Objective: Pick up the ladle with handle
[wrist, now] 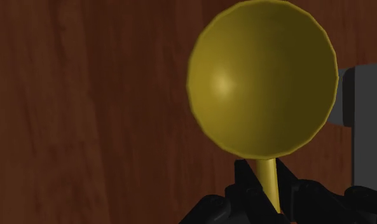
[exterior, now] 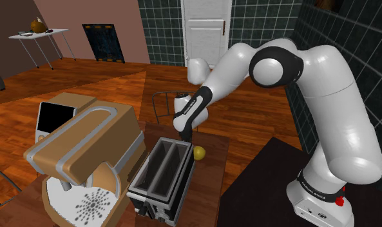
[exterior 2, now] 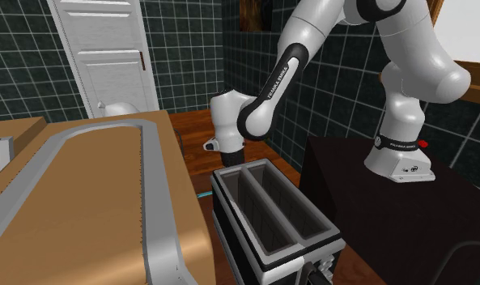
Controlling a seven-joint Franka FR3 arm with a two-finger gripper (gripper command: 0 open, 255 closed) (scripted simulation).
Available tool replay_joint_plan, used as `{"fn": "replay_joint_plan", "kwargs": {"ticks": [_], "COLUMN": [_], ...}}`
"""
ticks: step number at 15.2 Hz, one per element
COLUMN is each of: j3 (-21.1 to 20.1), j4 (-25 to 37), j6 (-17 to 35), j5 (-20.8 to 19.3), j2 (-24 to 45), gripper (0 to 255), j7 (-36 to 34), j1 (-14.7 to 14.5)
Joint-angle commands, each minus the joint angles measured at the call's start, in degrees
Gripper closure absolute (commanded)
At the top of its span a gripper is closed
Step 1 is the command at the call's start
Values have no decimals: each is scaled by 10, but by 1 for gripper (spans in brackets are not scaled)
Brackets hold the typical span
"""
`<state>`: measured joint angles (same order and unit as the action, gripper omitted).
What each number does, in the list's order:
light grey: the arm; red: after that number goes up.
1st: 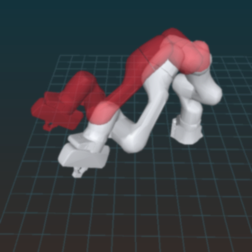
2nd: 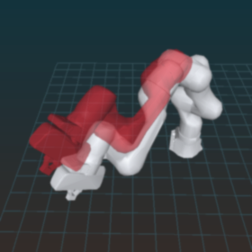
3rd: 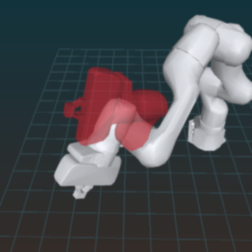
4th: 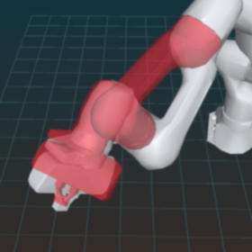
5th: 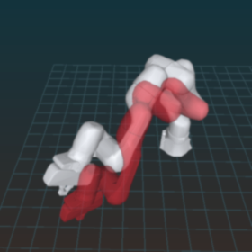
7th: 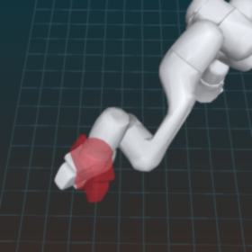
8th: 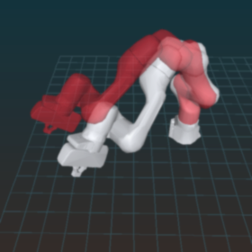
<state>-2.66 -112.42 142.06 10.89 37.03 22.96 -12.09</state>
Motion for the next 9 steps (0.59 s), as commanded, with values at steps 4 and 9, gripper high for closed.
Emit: {"fn": "replay_joint_plan", "kwargs": {"ticks": [4, 9], "j3": [2, 3], "j4": [-8, -14], "j6": [-25, -51], "j5": [-2, -5], "j2": [-33, -65], "gripper": [255, 255], "j7": [-4, -9], "j1": [0, -1]}}
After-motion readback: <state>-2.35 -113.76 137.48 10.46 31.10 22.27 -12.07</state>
